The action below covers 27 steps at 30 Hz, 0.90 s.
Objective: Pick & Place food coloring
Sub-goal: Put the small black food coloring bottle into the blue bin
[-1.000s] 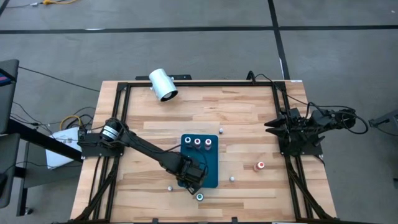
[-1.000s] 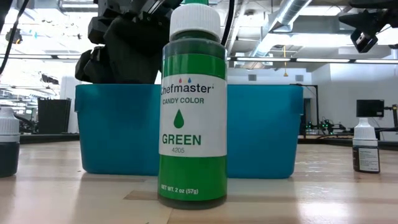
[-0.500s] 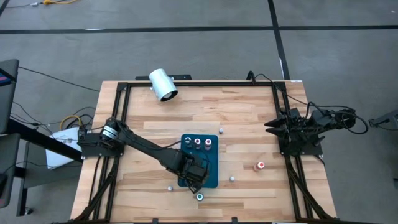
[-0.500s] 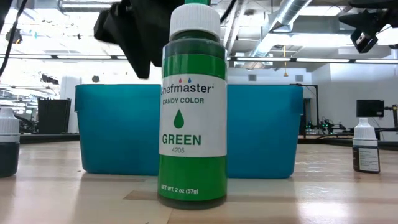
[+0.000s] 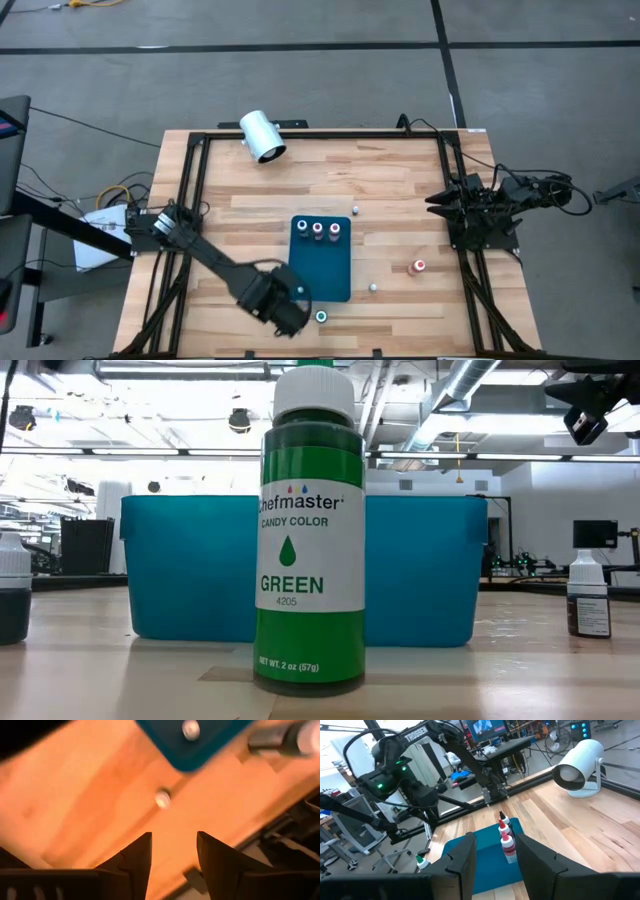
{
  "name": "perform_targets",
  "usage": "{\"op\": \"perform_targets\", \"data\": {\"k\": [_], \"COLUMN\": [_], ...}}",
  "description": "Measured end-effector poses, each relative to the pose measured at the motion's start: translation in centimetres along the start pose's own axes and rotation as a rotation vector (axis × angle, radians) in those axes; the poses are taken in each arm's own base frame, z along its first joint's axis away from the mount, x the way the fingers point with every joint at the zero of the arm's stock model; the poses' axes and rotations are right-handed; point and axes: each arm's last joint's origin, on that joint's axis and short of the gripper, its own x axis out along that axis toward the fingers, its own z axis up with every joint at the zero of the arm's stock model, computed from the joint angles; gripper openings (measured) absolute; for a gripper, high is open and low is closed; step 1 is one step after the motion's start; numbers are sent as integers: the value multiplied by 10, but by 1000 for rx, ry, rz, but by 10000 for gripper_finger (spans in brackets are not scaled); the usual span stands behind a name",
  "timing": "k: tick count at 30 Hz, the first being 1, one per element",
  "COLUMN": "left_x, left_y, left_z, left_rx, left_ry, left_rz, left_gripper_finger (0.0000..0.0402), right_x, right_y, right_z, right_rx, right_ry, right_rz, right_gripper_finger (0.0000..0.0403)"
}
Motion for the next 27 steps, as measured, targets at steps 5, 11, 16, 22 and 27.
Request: {"op": "perform_targets", "data": {"k": [5,11,16,22,27], "left_x": [0,4,23,45,58], "left_y": [-5,-4,-2,-2,-4], "left_z": [-22,-31,-33,-35,-43], "left_rx": [-72,-111,-71,42,87], "left_ry": [-35,-85,-152,-146,-131], "left_rz": [-19,-1,48,55,33], "left_gripper_finger": [147,147,147,147,147], "right_x": [0,0,0,0,0], "right_y": [0,0,0,0,0], "right_z": [0,0,0,0,0], "right_rx": [0,5,37,56,80], "right_ry": [0,0,1,0,0], "right_rz": [0,0,1,0,0], "right_gripper_finger": [126,126,126,126,126]}}
